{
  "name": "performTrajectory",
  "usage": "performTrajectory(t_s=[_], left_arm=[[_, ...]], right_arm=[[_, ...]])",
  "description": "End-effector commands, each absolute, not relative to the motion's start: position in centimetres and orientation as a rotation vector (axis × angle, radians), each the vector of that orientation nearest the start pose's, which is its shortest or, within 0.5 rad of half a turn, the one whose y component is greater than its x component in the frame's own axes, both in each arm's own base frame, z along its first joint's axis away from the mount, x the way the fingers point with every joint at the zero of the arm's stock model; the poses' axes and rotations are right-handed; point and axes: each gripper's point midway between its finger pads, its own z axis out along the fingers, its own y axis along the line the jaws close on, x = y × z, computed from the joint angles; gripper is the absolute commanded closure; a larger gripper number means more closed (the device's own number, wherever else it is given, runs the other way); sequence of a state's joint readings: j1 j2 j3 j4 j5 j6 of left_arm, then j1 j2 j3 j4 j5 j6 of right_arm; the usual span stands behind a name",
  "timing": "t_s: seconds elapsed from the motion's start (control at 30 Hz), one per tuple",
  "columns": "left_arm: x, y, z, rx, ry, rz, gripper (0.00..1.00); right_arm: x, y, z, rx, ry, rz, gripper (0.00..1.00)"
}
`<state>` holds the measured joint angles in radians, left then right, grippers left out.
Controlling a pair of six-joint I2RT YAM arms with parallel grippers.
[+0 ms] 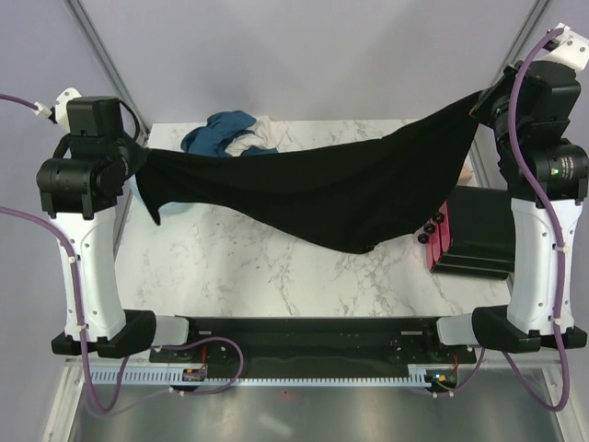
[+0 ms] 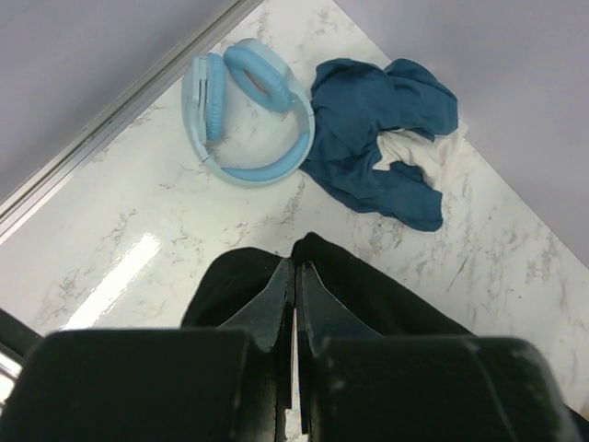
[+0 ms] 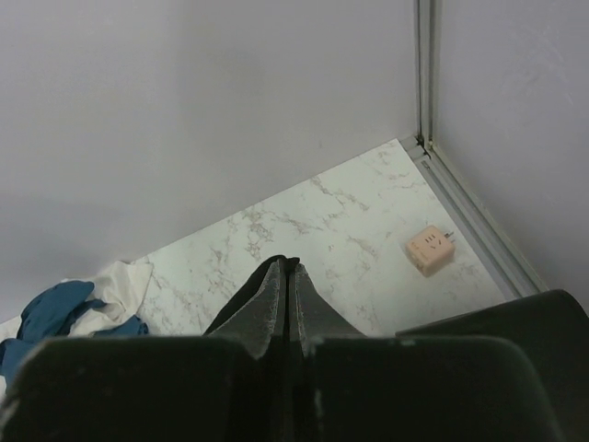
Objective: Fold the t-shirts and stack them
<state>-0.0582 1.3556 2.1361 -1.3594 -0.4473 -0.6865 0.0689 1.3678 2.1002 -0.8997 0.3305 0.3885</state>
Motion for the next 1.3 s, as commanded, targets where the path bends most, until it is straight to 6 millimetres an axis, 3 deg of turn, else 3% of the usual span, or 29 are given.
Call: performTrajectory(t_s=[0.0,0.1,0.17,0.2,0.23,0.3,0.33,0.37,0.43,0.53,0.63,0.83,0.97,1.07,1.17,1.27], left_arm=[[24.3,5.9,40.0,-0.955,1.965,0.235,0.98],[23.4,5.7,38.3,-0.956,2.015,0.247,0.98],[22.5,5.2,35.6,-0.961,2.11,0.262,0.98],[22.4,4.1,34.1,-0.946,2.18,0.208,0.98],[21.7,3.5,31.1,-0.963,2.277,0.215,0.98],[20.8,1.5,28.0,-0.968,2.396,0.116,0.98],[19.9,0.9,25.3,-0.99,2.488,0.121,0.98],[20.0,0.1,24.2,-0.984,2.522,0.076,0.98],[19.2,-1.9,21.5,-0.962,2.664,-0.021,0.98],[18.6,-3.2,19.0,-0.933,2.789,-0.076,0.98],[17.8,-3.4,17.3,-0.877,2.897,-0.056,0.98],[15.1,-3.8,14.6,-0.847,3.042,-0.006,0.98],[13.9,-3.6,12.8,-0.878,3.097,0.041,0.98],[13.1,-3.6,11.1,-0.851,3.175,0.082,0.98],[12.8,-3.9,9.3,-0.811,3.257,0.133,0.98],[14.1,-4.1,8.7,-0.841,3.269,0.15,0.98]], right_arm=[[34.3,-2.9,52.6,0.546,1.576,0.019,1.0],[34.6,-2.2,53.1,0.522,1.575,0.062,1.0],[34.8,-1.4,52.8,0.534,1.599,0.115,1.0],[34.7,-0.4,51.5,0.52,1.661,0.16,1.0],[34.6,0.2,50.6,0.543,1.692,0.204,1.0],[33.9,1.3,46.6,0.565,1.822,0.251,1.0],[33.4,2.6,45.2,0.541,1.884,0.313,1.0],[32.8,3.5,42.2,0.568,1.978,0.351,1.0],[31.1,5.9,38.3,0.531,2.157,0.464,1.0],[27.9,7.7,30.7,0.564,2.44,0.534,1.0],[24.9,7.4,27.3,0.588,2.567,0.489,1.0],[20.8,7.7,25.1,0.664,2.667,0.509,1.0],[19.6,6.8,24.7,0.728,2.674,0.431,1.0],[18.9,7.2,23.8,0.748,2.739,0.451,1.0],[19.3,7.4,23.8,0.776,2.742,0.458,1.0],[20.8,7.5,24.0,0.782,2.722,0.463,1.0]])
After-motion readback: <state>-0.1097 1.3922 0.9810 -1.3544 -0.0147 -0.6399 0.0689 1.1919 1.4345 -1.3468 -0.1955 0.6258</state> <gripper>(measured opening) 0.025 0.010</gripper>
